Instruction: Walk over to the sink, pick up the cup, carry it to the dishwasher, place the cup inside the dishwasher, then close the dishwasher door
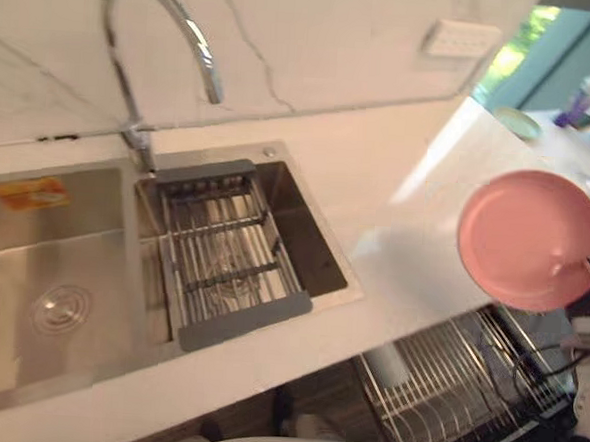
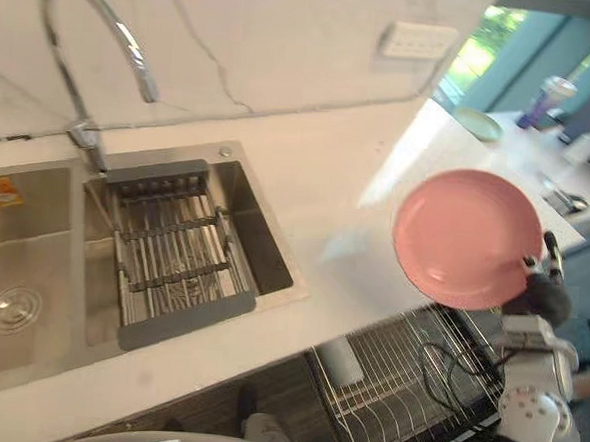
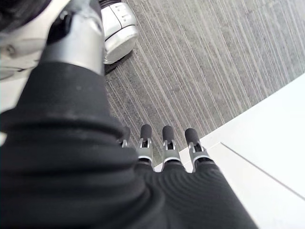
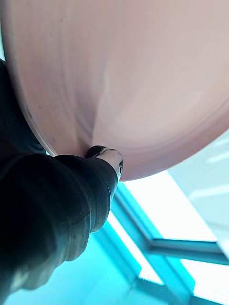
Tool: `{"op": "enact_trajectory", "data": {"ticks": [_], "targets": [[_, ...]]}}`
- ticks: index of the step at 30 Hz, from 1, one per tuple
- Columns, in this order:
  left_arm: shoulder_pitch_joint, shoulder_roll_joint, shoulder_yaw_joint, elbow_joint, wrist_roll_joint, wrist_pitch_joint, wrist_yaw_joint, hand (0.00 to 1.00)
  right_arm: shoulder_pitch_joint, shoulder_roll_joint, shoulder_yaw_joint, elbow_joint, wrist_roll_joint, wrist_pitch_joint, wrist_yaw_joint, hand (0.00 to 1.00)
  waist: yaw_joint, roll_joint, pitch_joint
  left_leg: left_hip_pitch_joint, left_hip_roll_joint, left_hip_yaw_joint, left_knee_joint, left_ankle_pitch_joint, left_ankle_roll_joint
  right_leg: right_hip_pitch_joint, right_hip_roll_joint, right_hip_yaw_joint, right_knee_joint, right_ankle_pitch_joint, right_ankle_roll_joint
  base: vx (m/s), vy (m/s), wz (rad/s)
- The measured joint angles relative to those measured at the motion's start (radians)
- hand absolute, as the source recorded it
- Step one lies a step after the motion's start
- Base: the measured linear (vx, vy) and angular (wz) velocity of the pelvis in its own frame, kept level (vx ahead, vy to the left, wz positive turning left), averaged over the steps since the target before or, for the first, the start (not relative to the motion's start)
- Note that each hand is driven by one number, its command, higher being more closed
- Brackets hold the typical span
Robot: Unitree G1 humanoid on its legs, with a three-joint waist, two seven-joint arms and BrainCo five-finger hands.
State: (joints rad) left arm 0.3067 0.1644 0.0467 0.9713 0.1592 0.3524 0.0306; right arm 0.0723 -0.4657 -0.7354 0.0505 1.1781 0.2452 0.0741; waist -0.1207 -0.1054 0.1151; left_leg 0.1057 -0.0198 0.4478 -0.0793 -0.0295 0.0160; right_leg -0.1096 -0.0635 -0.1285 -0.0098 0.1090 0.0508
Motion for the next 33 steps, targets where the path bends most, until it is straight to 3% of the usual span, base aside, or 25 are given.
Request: {"op": "enact_trajectory", "data": {"ticks": [3,4,5,7,8,9,10,11,12,13,14,15,17,19,21,23,28,33], "targets": [[-0.006,0.001,0.043,0.000,-0.001,0.003,-0.009,0.00,0.067,0.050,-0.047,0.006,0.003,-0.010,0.002,1.00,-0.023,-0.013,0.004,-0.002,0.013,0.062,0.000,-0.016,0.005,-0.031,-0.019,-0.091,0.035,-0.052,0.031,-0.01,0.039,-0.67],[-0.010,-0.011,0.083,0.002,-0.001,0.010,-0.013,0.00,0.088,0.088,-0.065,0.021,0.004,-0.036,0.005,1.00,-0.031,0.013,0.005,-0.019,0.062,0.089,0.028,-0.033,0.022,-0.049,-0.019,-0.166,0.096,-0.095,-0.016,0.03,0.019,-0.53],[-0.004,-0.014,0.099,0.007,-0.002,-0.003,-0.011,0.00,0.086,0.100,-0.065,0.044,0.006,-0.049,0.008,1.00,-0.036,0.006,0.009,-0.030,0.084,0.101,0.050,-0.043,0.016,-0.062,-0.020,-0.192,0.135,-0.094,-0.042,0.08,-0.025,-0.55],[-0.003,-0.006,0.124,0.019,-0.002,0.022,-0.012,0.00,0.086,0.123,-0.065,0.115,0.018,-0.086,0.013,1.00,-0.043,0.019,0.018,-0.063,0.136,0.108,0.124,-0.064,0.000,-0.069,-0.055,-0.252,0.245,-0.098,-0.066,0.12,-0.082,-0.23],[-0.012,0.002,0.144,0.021,-0.003,0.040,-0.012,0.00,0.085,0.134,-0.063,0.154,0.024,-0.115,0.023,1.00,-0.041,-0.012,0.014,-0.091,0.147,0.110,0.192,-0.090,-0.007,-0.063,-0.097,-0.269,0.297,-0.027,-0.072,0.15,-0.140,-0.22],[-0.045,0.014,0.157,0.022,-0.010,0.045,-0.012,0.00,0.070,0.145,-0.060,0.192,0.024,-0.153,0.042,1.00,-0.033,-0.036,0.022,-0.124,0.167,0.105,0.256,-0.108,-0.015,-0.075,-0.078,-0.268,0.282,-0.004,-0.077,0.12,-0.137,-0.32],[-0.055,0.011,0.168,0.030,-0.023,0.035,-0.011,0.00,0.053,0.147,-0.057,0.211,0.023,-0.170,0.052,1.00,-0.022,-0.035,0.023,-0.138,0.174,0.105,0.265,-0.102,-0.007,-0.077,-0.063,-0.264,0.245,0.021,-0.094,0.01,-0.125,-0.67],[-0.060,-0.001,0.191,0.031,-0.033,0.047,-0.011,0.00,0.014,0.146,-0.051,0.245,0.018,-0.206,0.062,1.00,0.009,-0.016,0.028,-0.152,0.209,0.115,0.240,-0.090,0.003,-0.036,-0.013,-0.236,0.087,0.101,-0.080,-0.01,-0.084,-0.69],[-0.063,-0.008,0.193,0.027,-0.046,0.047,-0.011,0.00,-0.033,0.144,-0.052,0.281,0.020,-0.241,0.073,1.00,0.016,-0.009,0.040,-0.161,0.207,0.134,0.234,-0.087,-0.008,-0.031,-0.036,-0.270,0.152,-0.010,-0.088,0.00,-0.076,-0.60],[-0.067,-0.005,0.187,0.026,-0.050,0.047,-0.009,0.00,-0.045,0.144,-0.052,0.304,0.028,-0.252,0.077,1.00,0.016,-0.014,0.046,-0.166,0.206,0.140,0.246,-0.087,-0.007,-0.013,-0.053,-0.282,0.178,-0.060,-0.072,0.02,-0.084,-0.36],[-0.073,0.009,0.187,0.018,-0.061,0.049,-0.001,0.00,-0.073,0.149,-0.052,0.354,0.039,-0.262,0.083,1.00,0.032,-0.025,0.053,-0.171,0.208,0.156,0.279,-0.089,-0.009,0.053,-0.073,-0.296,0.137,-0.054,-0.034,-0.04,-0.137,-0.37],[-0.085,0.015,0.187,0.009,-0.077,0.050,0.006,0.00,-0.087,0.156,-0.052,0.367,0.042,-0.266,0.091,1.00,0.050,-0.025,0.056,-0.177,0.212,0.166,0.302,-0.090,-0.010,0.096,-0.066,-0.280,0.046,-0.025,0.001,-0.08,-0.164,-0.38],[-0.087,0.007,0.184,-0.022,-0.080,0.050,0.019,0.00,-0.104,0.158,-0.052,0.366,0.042,-0.267,0.100,1.00,0.058,-0.018,0.063,-0.173,0.210,0.176,0.314,-0.093,-0.020,0.131,-0.060,-0.286,-0.022,-0.030,0.008,-0.16,-0.147,-0.31],[-0.088,-0.004,0.184,-0.030,-0.100,0.051,0.030,0.00,-0.111,0.158,-0.054,0.366,0.040,-0.268,0.100,1.00,0.060,0.006,0.081,-0.184,0.201,0.181,0.322,-0.091,-0.036,0.131,-0.065,-0.281,-0.049,-0.058,0.044,-0.19,-0.086,-0.22],[-0.089,-0.048,0.170,-0.042,-0.119,0.061,0.035,0.00,-0.097,0.157,-0.066,0.367,0.024,-0.267,0.097,1.00,0.052,0.060,0.095,-0.199,0.204,0.164,0.307,-0.066,-0.043,0.119,-0.051,-0.276,-0.063,-0.050,0.036,-0.19,-0.067,-0.02],[-0.087,-0.071,0.145,-0.041,-0.119,0.068,0.036,0.00,-0.079,0.157,-0.065,0.367,-0.005,-0.260,0.094,1.00,0.052,0.082,0.096,-0.191,0.202,0.153,0.290,-0.054,-0.045,0.121,-0.045,-0.272,-0.066,-0.047,0.032,-0.12,-0.026,-0.05],[-0.089,-0.076,0.145,-0.049,-0.119,0.085,0.023,0.00,-0.074,0.159,-0.063,0.358,-0.048,-0.233,0.064,1.00,0.052,0.088,0.108,-0.192,0.190,0.123,0.253,-0.029,-0.052,0.118,-0.044,-0.295,-0.077,-0.043,0.019,-0.10,0.011,0.08],[-0.093,-0.079,0.121,-0.048,-0.118,0.117,-0.001,0.00,-0.078,0.170,-0.051,0.359,-0.078,-0.220,0.045,1.00,0.056,0.120,0.126,-0.183,0.155,0.088,0.220,0.004,-0.028,0.139,-0.065,-0.326,-0.075,-0.035,0.022,0.02,0.050,0.26]]}}
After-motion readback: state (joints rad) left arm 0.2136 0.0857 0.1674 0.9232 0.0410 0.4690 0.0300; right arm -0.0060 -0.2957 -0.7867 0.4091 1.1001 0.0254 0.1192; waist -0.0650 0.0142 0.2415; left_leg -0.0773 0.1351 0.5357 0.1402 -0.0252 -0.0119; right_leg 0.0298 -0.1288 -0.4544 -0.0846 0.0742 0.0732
